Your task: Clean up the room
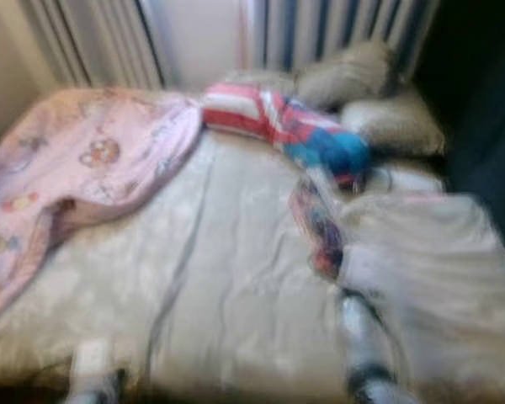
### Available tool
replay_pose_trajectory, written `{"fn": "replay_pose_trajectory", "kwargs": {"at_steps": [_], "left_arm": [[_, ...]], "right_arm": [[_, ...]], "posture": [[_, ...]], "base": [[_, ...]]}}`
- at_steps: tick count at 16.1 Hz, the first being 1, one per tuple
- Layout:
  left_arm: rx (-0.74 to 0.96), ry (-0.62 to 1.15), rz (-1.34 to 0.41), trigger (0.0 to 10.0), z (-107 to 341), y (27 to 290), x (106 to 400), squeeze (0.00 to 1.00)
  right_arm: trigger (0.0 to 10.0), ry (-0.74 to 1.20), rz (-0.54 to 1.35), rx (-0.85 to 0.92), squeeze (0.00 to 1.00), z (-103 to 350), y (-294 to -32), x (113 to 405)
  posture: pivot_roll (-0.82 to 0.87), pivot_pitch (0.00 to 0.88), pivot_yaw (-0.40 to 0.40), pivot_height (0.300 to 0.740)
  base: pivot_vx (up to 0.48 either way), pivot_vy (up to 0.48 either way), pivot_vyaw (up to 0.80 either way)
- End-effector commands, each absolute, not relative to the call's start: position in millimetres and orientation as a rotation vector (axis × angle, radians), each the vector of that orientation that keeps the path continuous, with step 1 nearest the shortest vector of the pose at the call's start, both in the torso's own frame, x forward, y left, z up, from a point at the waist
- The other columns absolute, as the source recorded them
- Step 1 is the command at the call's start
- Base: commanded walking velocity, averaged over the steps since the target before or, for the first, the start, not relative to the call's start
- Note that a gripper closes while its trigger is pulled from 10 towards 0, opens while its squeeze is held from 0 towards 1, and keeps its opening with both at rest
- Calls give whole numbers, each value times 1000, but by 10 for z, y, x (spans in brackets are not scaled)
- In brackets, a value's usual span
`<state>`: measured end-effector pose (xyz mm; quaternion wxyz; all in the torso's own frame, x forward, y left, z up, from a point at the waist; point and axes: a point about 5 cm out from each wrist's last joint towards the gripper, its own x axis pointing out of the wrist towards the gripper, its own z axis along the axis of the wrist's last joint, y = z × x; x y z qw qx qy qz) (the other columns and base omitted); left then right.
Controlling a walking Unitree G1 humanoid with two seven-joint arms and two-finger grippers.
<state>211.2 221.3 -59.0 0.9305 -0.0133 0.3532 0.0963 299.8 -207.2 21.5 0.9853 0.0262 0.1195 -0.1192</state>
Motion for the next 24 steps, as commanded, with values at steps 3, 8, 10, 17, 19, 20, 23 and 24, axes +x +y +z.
{"fn": "replay_pose_trajectory", "kwargs": {"at_steps": [3,8,10,17,19,20,23,24], "left_arm": [[-18,766,222,10000,-651,2320,1965,0],[-21,771,224,10000,-670,2324,1922,0],[-20,768,222,10000,-672,2320,1917,0],[-7,776,209,10000,-688,2350,1862,0],[-1,777,203,10000,-688,2357,1859,0],[0,777,202,10000,-688,2357,1859,0],[9,778,188,10000,-686,2351,1863,0],[10,778,185,10000,-688,2352,1858,0]], "right_arm": [[10000,156,-215,68,0,386,-1961,3139],[10000,172,-203,69,0,359,-1949,3129],[10000,202,-192,93,0,325,-1942,3122],[10000,229,-128,30,0,279,-1903,3096],[10000,179,-101,26,0,350,-1871,3134],[10000,176,-103,28,0,355,-1872,3135],[10000,210,-107,23,0,317,-1879,3121],[10000,217,-101,22,0,306,-1875,3115]], "posture": [[106,26,-22,740],[109,35,-22,740],[109,42,-19,740],[104,67,-3,740],[101,67,0,740],[100,67,2,740],[94,72,5,740],[94,74,7,731]], "base": [[0,0,-263],[0,0,0],[0,0,0],[0,0,0],[0,0,0],[0,0,0],[0,0,0],[0,0,0]]}}
